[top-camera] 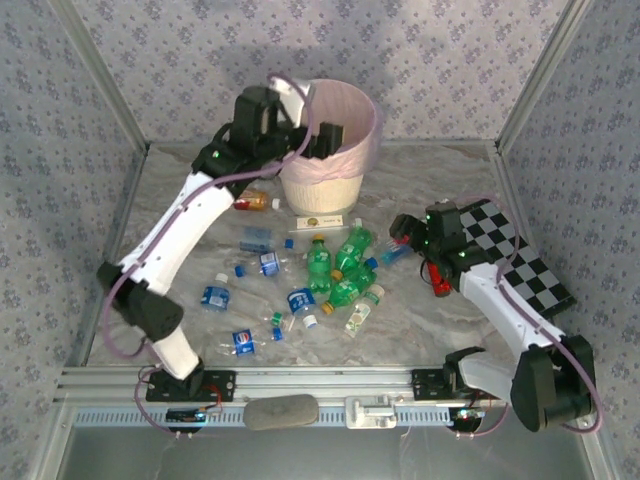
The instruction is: Put the plastic bottles in the bin
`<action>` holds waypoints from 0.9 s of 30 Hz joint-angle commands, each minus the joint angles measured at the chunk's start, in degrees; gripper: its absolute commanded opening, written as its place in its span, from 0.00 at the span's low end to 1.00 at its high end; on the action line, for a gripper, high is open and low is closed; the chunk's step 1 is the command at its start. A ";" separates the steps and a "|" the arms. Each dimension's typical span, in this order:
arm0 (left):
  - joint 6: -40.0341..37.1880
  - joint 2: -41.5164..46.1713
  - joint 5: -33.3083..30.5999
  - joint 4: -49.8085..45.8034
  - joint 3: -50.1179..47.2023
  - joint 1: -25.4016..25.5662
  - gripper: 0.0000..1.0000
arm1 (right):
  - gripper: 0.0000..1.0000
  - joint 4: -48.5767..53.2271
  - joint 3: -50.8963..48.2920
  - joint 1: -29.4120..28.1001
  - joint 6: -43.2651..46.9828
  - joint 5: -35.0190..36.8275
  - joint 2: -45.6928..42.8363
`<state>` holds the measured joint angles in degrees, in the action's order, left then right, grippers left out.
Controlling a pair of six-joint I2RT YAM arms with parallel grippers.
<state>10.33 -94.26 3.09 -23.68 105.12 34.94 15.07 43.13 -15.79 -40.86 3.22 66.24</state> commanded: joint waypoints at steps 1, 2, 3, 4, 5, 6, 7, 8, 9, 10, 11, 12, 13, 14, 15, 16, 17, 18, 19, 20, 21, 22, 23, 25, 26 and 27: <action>0.27 6.00 -5.85 11.42 -11.73 -0.40 1.00 | 0.99 2.99 2.43 -0.31 -5.27 1.21 3.55; 0.43 7.90 -7.50 12.55 -15.30 -0.41 1.00 | 0.99 3.40 2.52 -0.30 -6.81 1.87 4.61; 0.66 9.46 -9.10 13.38 -18.22 -0.48 1.00 | 0.99 3.41 2.52 -0.30 -8.20 2.38 5.66; 1.06 11.24 -10.99 14.36 -21.46 -0.48 1.00 | 0.99 3.00 2.29 -0.31 -9.46 2.45 6.82; 1.67 12.98 -12.86 15.44 -25.23 -0.56 1.00 | 0.99 2.17 2.05 -0.29 -10.54 2.26 7.81; 2.40 14.47 -14.48 16.47 -28.32 -0.63 1.00 | 0.99 1.47 1.96 -0.40 -11.35 2.06 8.72; 3.39 16.28 -16.09 17.98 -32.20 -0.80 1.00 | 0.99 0.52 1.87 -0.62 -11.92 1.80 9.59; 4.41 17.83 -17.36 19.77 -36.19 -0.96 1.00 | 0.99 -0.04 1.94 -1.06 -12.57 2.21 10.46; 5.24 18.94 -18.33 20.98 -39.41 -1.22 1.00 | 0.99 -0.05 2.15 -1.46 -13.16 2.57 11.22; 6.67 20.26 -19.66 21.39 -42.46 -1.51 1.00 | 0.99 -0.20 2.52 -1.84 -13.87 2.97 12.04; 8.09 21.29 -20.51 21.33 -44.79 -1.89 1.00 | 0.99 -0.54 2.77 -2.12 -14.28 3.01 12.69; 9.65 22.38 -21.11 21.18 -47.12 -2.34 1.00 | 0.99 -0.82 3.20 -2.53 -14.88 3.30 13.49; 11.46 23.39 -21.79 20.97 -49.26 -2.85 1.00 | 0.99 -0.92 3.71 -2.87 -15.57 3.53 14.35; 13.11 24.23 -22.21 20.96 -51.09 -3.23 1.00 | 0.99 -1.04 4.19 -3.09 -16.11 3.59 15.09; 14.43 25.14 -22.29 21.17 -53.04 -3.69 1.00 | 0.99 -1.20 4.67 -3.27 -16.67 3.72 15.90; 15.64 25.96 -22.58 21.14 -54.81 -4.06 1.00 | 0.99 -1.21 5.29 -3.28 -17.31 3.70 16.90; 16.39 26.68 -22.89 21.13 -56.40 -4.34 1.00 | 0.99 -1.16 5.91 -3.33 -17.90 3.63 17.85; 16.71 27.22 -23.54 20.98 -57.44 -4.49 1.00 | 0.99 -0.90 6.52 -3.36 -18.09 3.66 18.69; 17.14 27.86 -24.65 20.70 -58.42 -4.55 1.00 | 0.99 -0.24 7.38 -3.45 -18.07 3.89 19.60; 17.48 28.43 -25.68 20.52 -59.30 -4.68 1.00 | 0.99 0.50 8.21 -3.40 -18.27 4.16 20.42; 17.74 28.96 -26.53 20.58 -60.01 -4.77 1.00 | 0.99 1.07 8.79 -3.40 -18.51 4.31 21.16; 18.22 29.57 -27.47 20.61 -60.78 -4.93 1.00 | 0.99 1.27 9.07 -3.37 -18.76 4.42 21.70; 18.61 30.10 -28.08 20.82 -61.47 -5.25 1.00 | 0.99 1.30 9.23 -3.40 -19.27 4.51 22.21; 19.53 31.00 -28.61 21.11 -62.67 -5.96 1.00 | 0.99 0.89 9.13 -3.36 -20.40 4.71 23.07; 20.17 31.45 -28.86 21.22 -63.28 -6.32 1.00 | 0.99 0.44 9.10 -3.36 -20.74 4.78 23.61; 20.70 31.74 -28.92 21.31 -63.73 -6.64 1.00 | 0.99 0.36 9.18 -3.31 -20.96 4.86 24.07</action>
<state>28.14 -64.47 -23.03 -5.10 42.30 29.23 14.59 51.05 -18.96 -59.22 6.09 88.71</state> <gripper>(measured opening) 0.999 0.989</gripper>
